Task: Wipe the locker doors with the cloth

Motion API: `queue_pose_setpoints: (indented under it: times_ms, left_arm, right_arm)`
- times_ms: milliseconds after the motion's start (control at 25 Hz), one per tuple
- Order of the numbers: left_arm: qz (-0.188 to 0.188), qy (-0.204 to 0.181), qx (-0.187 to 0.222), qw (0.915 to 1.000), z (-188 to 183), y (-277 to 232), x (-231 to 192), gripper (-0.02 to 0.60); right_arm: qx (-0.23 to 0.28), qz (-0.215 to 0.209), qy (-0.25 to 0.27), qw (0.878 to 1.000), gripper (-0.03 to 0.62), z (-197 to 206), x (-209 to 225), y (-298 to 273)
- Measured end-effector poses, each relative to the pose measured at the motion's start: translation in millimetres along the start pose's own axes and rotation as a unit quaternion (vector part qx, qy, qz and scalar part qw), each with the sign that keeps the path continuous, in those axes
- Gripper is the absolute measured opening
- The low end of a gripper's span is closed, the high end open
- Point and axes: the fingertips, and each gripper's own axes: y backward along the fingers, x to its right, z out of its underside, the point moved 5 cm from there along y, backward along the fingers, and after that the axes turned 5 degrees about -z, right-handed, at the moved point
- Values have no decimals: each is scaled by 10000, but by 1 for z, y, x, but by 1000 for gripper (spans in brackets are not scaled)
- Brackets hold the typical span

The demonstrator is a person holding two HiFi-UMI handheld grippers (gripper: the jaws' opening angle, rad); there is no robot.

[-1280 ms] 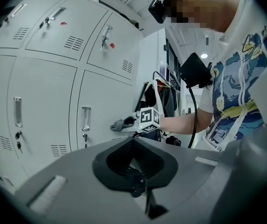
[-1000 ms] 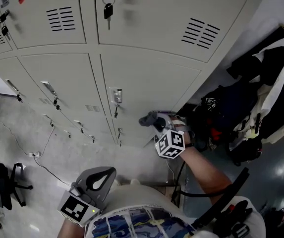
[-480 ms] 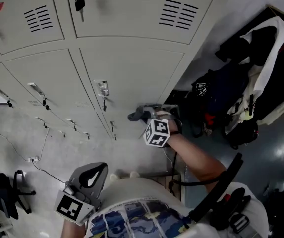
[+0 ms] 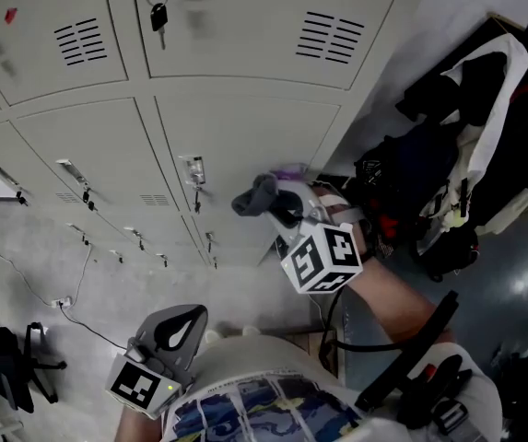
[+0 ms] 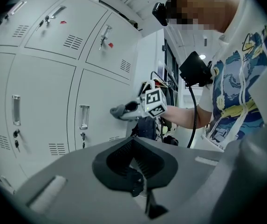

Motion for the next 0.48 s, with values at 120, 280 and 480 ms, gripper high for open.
queue_pose_setpoints:
  times_ms: [120, 280, 480]
  left_arm:
    - [21, -20, 23, 10000, -1, 1, 0, 2]
    - [28, -27, 21, 10000, -1, 1, 1, 2]
    - [-35, -23, 70, 10000, -2, 2, 2, 2]
  right_arm:
    - [216, 609, 197, 9977, 112, -31, 42, 35]
    - [387, 1235, 504, 9903, 112, -63, 85, 65]
    - [321, 1402, 669, 9873, 112, -63, 105, 51]
